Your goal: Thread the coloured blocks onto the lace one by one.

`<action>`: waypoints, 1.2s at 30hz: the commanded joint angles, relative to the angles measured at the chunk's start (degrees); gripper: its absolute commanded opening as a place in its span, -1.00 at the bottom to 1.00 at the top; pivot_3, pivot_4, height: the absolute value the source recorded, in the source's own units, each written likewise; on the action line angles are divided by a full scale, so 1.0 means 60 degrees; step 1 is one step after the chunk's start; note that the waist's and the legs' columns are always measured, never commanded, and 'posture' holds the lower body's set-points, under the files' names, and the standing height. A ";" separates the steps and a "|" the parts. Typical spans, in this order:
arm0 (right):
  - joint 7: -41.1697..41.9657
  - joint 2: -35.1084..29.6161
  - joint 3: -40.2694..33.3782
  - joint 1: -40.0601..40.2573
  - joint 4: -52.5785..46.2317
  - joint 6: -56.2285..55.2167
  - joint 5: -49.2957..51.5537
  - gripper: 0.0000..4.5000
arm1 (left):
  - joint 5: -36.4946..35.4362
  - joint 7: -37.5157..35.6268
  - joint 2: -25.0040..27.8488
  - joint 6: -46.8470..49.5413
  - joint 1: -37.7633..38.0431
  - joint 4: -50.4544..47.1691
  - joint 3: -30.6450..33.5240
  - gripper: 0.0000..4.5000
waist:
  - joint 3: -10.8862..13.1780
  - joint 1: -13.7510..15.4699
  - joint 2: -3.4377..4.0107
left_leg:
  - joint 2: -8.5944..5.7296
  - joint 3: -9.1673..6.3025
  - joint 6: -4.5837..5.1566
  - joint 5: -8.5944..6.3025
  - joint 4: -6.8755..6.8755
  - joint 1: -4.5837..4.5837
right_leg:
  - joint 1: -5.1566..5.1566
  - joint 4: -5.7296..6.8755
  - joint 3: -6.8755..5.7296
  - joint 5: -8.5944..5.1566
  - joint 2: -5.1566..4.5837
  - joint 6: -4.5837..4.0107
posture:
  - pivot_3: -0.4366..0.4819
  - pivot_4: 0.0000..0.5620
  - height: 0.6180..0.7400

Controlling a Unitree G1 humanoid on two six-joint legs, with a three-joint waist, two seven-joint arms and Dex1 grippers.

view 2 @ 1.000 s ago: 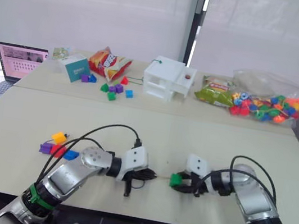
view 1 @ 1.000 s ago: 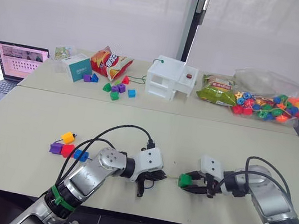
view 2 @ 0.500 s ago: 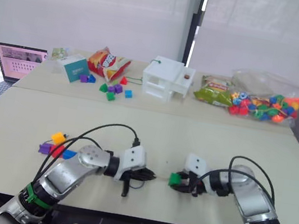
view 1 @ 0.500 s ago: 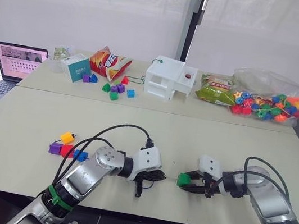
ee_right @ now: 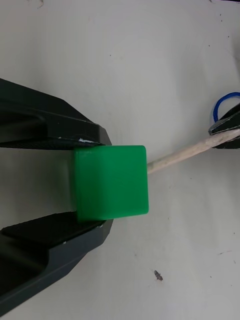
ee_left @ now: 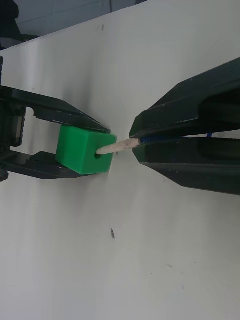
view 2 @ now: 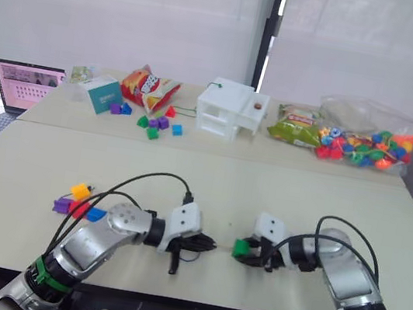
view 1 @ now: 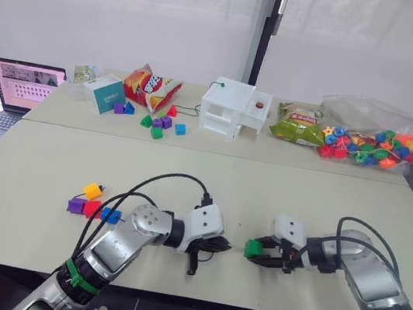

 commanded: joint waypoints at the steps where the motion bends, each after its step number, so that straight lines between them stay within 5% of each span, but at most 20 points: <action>1: -0.0031 0.0098 0.0226 0.0037 -0.0170 0.0172 -0.0094 -0.47 | -0.0108 -0.0008 -0.0286 0.0005 -0.0180 -0.0165 -0.0203 -1.00 | 0.0000 0.0003 0.0000 | -0.0001 0.0001 0.0000 0.0000 0.0000 -0.0001 | 0.0000 0.0000 0.0000 0.0000 -0.0001 0.0000 | -0.05 -0.47 1.00; 28: -0.0236 0.0007 0.0051 0.0389 -0.0790 0.0489 -0.0111 -0.47 | 0.0591 -0.1181 -0.2019 -0.1536 -0.1520 0.2114 -0.1522 -1.00 | -0.0001 0.0083 -0.0002 | -0.0017 -0.0003 0.0003 -0.0001 0.0014 -0.0009 | 0.0008 -0.0007 -0.0007 0.0002 -0.0011 0.0005 | -0.05 -0.47 1.00; 36: -0.0363 -0.0050 -0.0009 0.0487 -0.0796 0.0582 -0.0164 -0.47 | 0.0476 -0.1445 -0.0991 -0.1200 -0.1134 0.1514 -0.0492 0.17 | -0.0001 0.0054 -0.0002 | -0.0014 -0.0006 0.0003 -0.0001 0.0017 -0.0007 | 0.0011 -0.0006 -0.0007 0.0002 -0.0008 0.0006 | -0.05 -0.47 1.00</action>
